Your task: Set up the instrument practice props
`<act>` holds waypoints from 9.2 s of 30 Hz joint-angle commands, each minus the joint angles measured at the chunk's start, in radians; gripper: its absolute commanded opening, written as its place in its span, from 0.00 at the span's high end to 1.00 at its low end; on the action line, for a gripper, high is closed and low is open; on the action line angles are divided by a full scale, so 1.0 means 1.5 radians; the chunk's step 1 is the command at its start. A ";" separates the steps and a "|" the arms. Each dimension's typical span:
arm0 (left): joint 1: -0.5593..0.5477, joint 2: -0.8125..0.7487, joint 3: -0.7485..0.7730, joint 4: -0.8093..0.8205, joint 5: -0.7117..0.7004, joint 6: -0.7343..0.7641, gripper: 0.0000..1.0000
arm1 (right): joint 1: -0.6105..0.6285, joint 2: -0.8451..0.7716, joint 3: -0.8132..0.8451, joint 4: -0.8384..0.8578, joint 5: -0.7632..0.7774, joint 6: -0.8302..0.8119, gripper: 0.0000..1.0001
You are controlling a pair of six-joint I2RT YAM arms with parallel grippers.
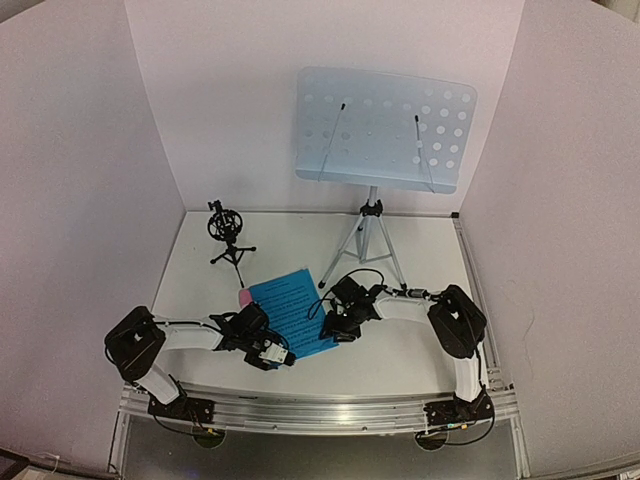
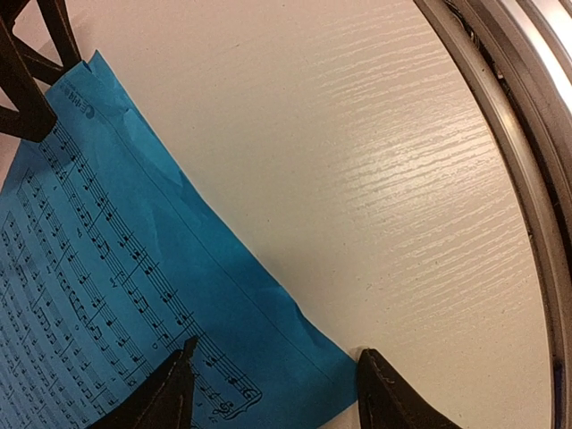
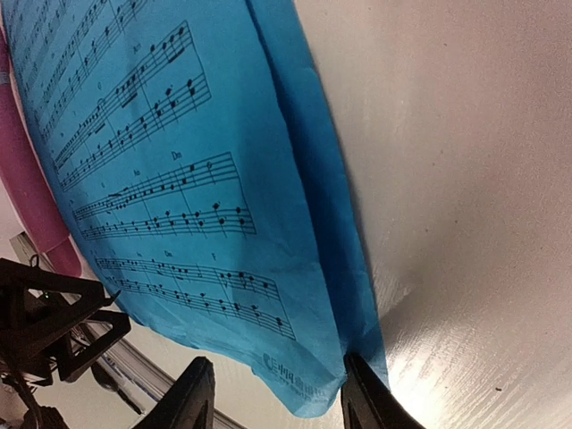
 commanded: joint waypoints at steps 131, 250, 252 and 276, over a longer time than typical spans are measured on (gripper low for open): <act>0.405 -0.180 0.070 0.279 0.309 -0.435 0.00 | 0.314 -0.132 0.611 -0.779 0.429 -0.803 1.00; 0.229 -0.194 0.496 -0.334 -0.085 -0.204 1.00 | 0.188 -0.222 0.000 0.090 0.316 -0.451 0.37; 0.227 -0.184 0.511 -0.373 -0.094 -0.214 1.00 | 0.188 -0.246 0.004 0.079 0.342 -0.452 0.31; 0.175 -0.078 0.679 -0.610 -0.102 -0.288 1.00 | 0.167 -0.149 0.304 -0.023 0.380 -0.617 0.19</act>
